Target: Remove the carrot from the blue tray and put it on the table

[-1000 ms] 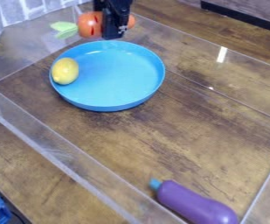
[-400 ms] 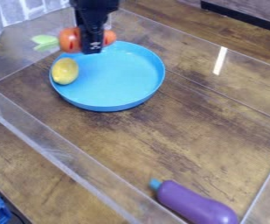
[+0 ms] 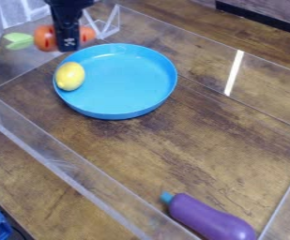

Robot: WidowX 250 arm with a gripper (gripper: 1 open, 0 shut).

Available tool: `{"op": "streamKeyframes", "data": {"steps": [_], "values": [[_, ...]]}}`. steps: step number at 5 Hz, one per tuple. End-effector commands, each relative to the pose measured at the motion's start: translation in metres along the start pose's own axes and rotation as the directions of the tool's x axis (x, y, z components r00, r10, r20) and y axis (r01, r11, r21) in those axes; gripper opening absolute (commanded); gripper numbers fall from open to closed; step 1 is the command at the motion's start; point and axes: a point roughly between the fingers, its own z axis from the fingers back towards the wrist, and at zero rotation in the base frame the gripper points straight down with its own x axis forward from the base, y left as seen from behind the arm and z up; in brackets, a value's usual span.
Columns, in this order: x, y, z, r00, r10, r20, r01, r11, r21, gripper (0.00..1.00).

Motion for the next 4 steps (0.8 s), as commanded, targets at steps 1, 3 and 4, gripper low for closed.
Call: {"op": "streamKeyframes", "data": {"steps": [1,3,4], "values": [[-0.01,0.014,0.008,1.0,-0.003,0.028,0.002,0.999,0.044,0.0],[-0.027,0.01,-0.011,0.999,-0.032,0.012,0.032,0.999,0.031,0.0],[-0.029,0.008,-0.02,0.994,-0.102,0.028,0.101,0.994,0.03,0.0]]}}
